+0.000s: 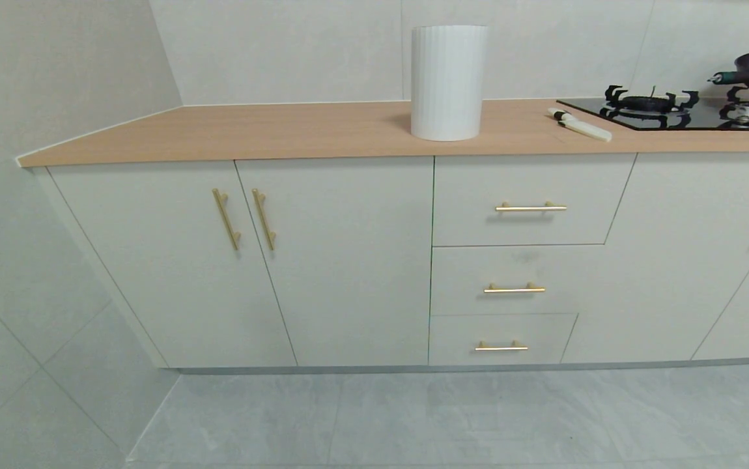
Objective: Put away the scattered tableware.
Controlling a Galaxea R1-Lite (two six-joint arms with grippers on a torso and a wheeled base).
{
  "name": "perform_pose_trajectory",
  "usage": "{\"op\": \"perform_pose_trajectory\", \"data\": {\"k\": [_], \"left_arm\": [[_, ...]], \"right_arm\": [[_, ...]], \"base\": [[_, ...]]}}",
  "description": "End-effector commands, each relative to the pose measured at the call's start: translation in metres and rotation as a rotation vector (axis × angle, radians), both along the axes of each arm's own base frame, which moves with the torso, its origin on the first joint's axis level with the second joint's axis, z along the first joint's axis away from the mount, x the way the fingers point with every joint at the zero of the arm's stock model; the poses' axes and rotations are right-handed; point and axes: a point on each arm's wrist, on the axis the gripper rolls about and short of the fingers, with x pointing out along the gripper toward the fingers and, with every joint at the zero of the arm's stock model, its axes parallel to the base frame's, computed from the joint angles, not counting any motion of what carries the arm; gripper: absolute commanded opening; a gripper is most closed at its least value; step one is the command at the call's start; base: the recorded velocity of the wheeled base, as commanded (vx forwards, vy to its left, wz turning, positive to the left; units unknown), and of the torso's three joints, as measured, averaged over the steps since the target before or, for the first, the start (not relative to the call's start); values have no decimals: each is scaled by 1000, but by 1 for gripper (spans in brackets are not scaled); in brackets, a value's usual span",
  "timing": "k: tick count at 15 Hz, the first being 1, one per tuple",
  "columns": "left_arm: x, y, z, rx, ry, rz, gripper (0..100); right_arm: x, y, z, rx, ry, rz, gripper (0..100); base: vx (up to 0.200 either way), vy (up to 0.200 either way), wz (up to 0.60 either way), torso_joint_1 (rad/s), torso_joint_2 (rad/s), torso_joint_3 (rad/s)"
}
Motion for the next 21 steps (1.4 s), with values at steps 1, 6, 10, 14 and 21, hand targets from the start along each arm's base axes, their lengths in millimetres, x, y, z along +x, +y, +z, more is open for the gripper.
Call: {"op": "perform_pose_trajectory", "data": {"k": [1, 6, 10, 14, 21], "left_arm": [[0, 0, 0, -1, -1, 1, 100], [0, 0, 0, -1, -1, 1, 100], [0, 0, 0, 4, 0, -1, 100], [0, 0, 0, 1, 0, -1, 100], [0, 0, 0, -1, -1, -1, 100]], "right_arm": [[0, 3, -4, -2, 49, 110, 100], [0, 2, -4, -2, 41, 102, 100], [0, 2, -4, -2, 41, 102, 100], [0, 2, -4, -2, 41, 101, 100], [0, 2, -4, -2, 41, 101, 100]], "base": [[0, 0, 0, 0, 0, 0], [0, 0, 0, 0, 0, 0], [200, 0, 0, 1, 0, 0], [200, 0, 0, 5, 2, 5], [200, 0, 0, 3, 0, 3]]}}
